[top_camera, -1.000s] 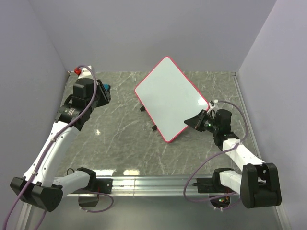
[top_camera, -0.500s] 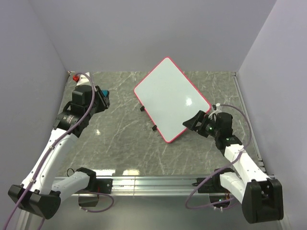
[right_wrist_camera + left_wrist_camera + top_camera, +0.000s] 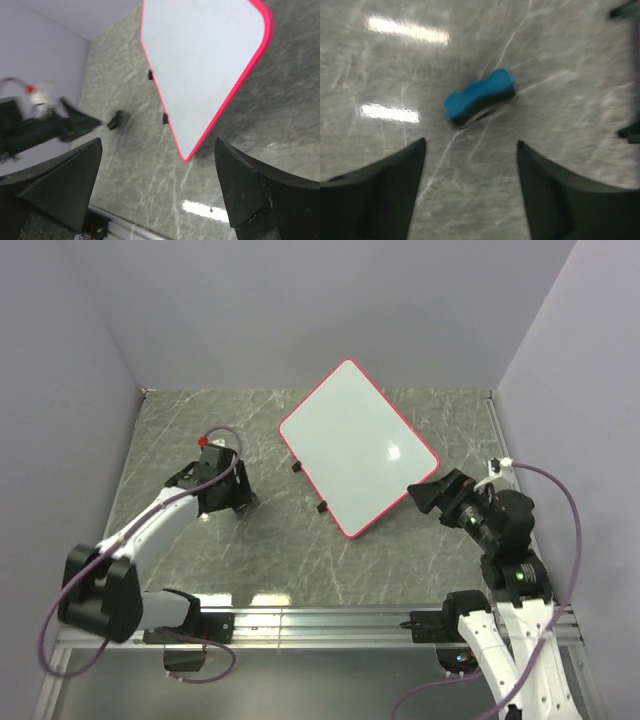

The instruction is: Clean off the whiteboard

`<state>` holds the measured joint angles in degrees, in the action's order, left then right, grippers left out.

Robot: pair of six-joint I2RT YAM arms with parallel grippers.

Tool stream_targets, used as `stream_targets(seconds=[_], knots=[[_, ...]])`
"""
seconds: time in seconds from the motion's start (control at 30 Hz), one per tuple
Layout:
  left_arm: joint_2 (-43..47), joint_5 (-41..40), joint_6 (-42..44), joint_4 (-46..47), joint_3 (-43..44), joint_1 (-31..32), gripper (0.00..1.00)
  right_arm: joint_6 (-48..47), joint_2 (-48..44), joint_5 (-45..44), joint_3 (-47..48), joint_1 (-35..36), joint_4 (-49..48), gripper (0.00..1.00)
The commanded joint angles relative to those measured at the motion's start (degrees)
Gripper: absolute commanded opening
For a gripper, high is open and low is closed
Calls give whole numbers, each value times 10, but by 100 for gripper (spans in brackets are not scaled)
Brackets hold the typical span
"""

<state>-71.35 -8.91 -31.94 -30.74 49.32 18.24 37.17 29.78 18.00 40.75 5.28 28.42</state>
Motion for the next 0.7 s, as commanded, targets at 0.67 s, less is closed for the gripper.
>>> stream_targets(seconds=[0.67], knots=[[-54, 231, 51, -113, 417, 3, 99, -68, -46, 79, 151, 3, 165, 100]])
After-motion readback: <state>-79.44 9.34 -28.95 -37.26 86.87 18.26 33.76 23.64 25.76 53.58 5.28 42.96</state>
